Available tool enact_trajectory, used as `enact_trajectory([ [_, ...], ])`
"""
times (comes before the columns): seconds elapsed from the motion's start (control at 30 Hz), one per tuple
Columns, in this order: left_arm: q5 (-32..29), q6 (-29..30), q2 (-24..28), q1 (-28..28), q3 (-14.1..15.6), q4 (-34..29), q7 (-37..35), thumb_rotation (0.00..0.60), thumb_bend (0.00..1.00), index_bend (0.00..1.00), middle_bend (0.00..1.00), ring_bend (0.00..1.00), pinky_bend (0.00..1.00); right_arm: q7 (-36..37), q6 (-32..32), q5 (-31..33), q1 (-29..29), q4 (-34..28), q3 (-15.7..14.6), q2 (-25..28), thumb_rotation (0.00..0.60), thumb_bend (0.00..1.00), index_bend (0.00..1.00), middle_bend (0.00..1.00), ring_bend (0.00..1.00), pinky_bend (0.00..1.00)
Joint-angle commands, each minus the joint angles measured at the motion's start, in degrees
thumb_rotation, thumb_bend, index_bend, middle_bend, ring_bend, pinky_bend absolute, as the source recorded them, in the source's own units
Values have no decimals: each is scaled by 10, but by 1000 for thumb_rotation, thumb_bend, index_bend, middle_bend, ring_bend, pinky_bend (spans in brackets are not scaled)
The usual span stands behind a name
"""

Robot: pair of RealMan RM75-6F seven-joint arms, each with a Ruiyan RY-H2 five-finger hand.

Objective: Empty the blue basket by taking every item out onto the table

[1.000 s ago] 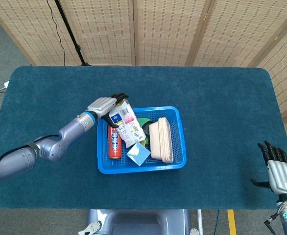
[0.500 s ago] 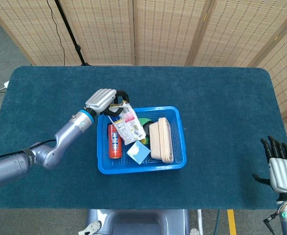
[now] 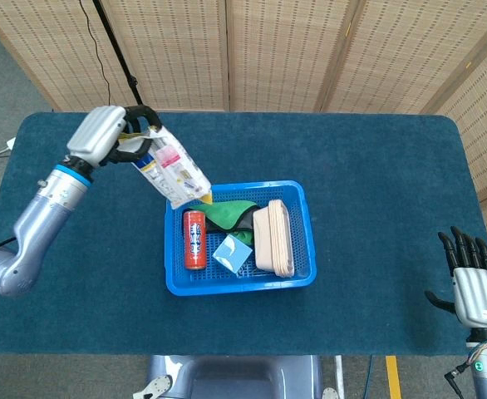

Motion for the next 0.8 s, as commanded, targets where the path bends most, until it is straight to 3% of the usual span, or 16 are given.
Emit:
enact_trajectory([
  [0.03,1,3,3,19,8,43,-21,600,623,655,535,545,600,2,16,-16,1,23,3,-18,600,0,0,0,0,0],
  [0.33,14,-31,-95,33,45,219,-95,600,622,656,536,545,600,9,16,-37,9,65,0,-48,600,0,0,0,0,0],
  [0.43,25,-45,-135,31,55,274,-119,600,614,639,498,503,598,3,10,-38,12,67,-1,-52,600,0,0,0,0,0],
  [0.47,31,-51,-144,29,58,285,-129,600,598,573,418,432,571,2,9,-37,13,67,-1,-52,600,0,0,0,0,0],
  [0.53,45,-69,-149,28,63,293,-154,600,543,292,173,197,390,0,7,-37,14,66,-1,-53,600,0,0,0,0,0],
  [0.57,57,-81,-148,27,66,293,-173,600,492,123,56,73,219,-1,7,-37,14,66,-1,-53,600,0,0,0,0,0],
  [0.6,65,-87,-146,27,67,292,-185,600,454,44,10,19,121,-2,7,-36,14,66,-1,-53,600,0,0,0,0,0],
  [0.63,77,-90,-144,27,68,293,-201,600,393,0,0,0,29,-3,6,-36,13,66,-1,-53,600,0,0,0,0,0],
  [0.67,85,-85,-144,27,68,295,-210,600,331,0,0,0,0,-3,6,-35,13,65,-2,-53,600,0,0,0,0,0],
  [0.8,127,-13,-152,38,65,309,-223,600,242,0,0,0,0,-6,3,-31,12,62,-2,-51,600,0,0,0,0,0],
])
